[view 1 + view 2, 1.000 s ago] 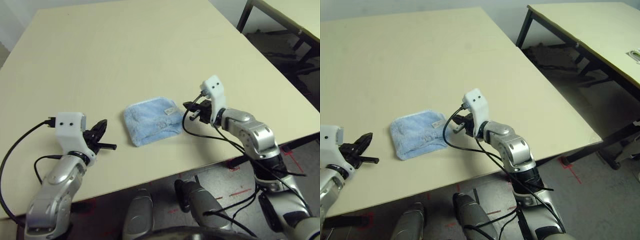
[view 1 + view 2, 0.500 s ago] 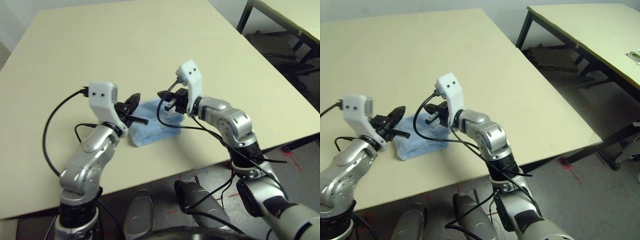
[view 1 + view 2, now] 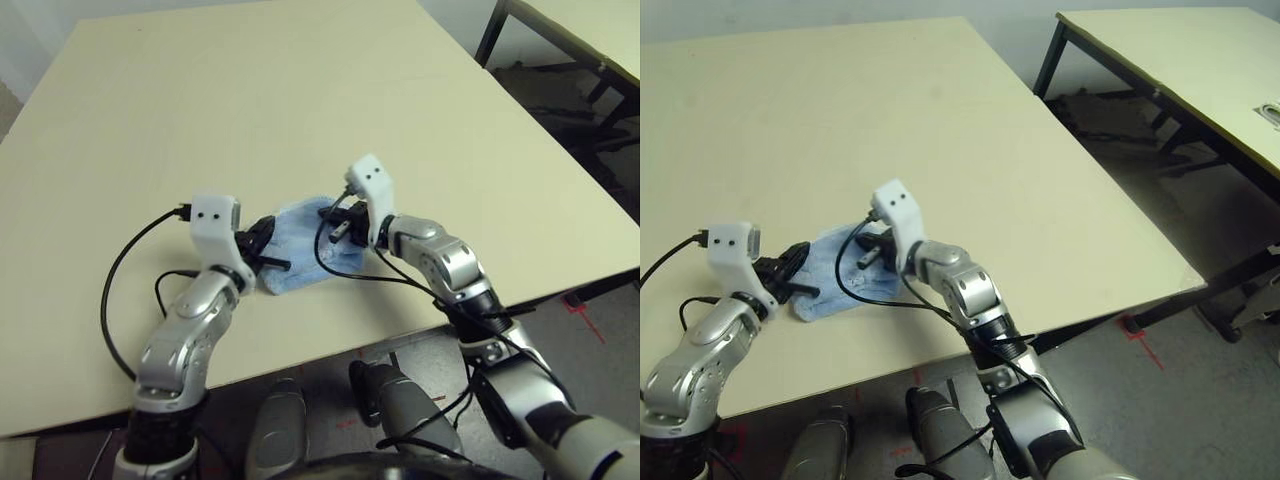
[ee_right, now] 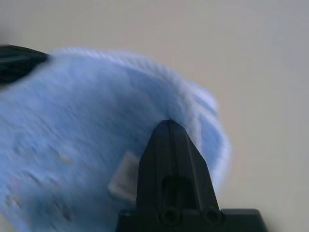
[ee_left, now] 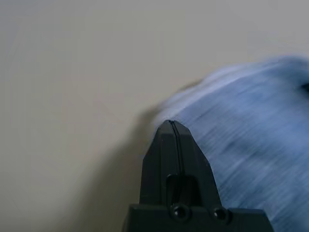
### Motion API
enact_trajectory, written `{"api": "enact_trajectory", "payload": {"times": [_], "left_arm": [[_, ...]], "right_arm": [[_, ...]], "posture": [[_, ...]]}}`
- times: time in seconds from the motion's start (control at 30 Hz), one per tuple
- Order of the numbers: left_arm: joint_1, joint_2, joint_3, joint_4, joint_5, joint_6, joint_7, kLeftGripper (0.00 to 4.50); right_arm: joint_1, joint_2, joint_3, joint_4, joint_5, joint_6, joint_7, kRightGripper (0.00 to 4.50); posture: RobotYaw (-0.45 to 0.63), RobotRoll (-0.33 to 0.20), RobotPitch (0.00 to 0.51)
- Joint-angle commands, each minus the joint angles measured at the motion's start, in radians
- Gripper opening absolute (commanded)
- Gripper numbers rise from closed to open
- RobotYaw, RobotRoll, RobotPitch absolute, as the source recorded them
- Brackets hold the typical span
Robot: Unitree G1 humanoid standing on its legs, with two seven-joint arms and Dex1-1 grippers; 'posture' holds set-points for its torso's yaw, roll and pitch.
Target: Fold the towel and set it aside.
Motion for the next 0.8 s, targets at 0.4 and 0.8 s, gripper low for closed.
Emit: {"api": "enact_trajectory", "payload": {"times": [0.4,0.8], "left_arm": [[0.026,-0.008,0.069,-0.255,-0.132,0.12,-0.011,0.03],[0.122,-0.034,-0.075,-0.216,-0.143,0.071,-0.066,0.03]], "right_arm": [[0.0,-0.032,-0.129,-0.351,0.175,0.269,0.023,0.0],[0.175,-0.052,0.048,-0.308,0.14,0.141,0.113,0.0]], "posture": [[-0.09,0.0,0.155],[-0.09,0.0,0.163]]}}
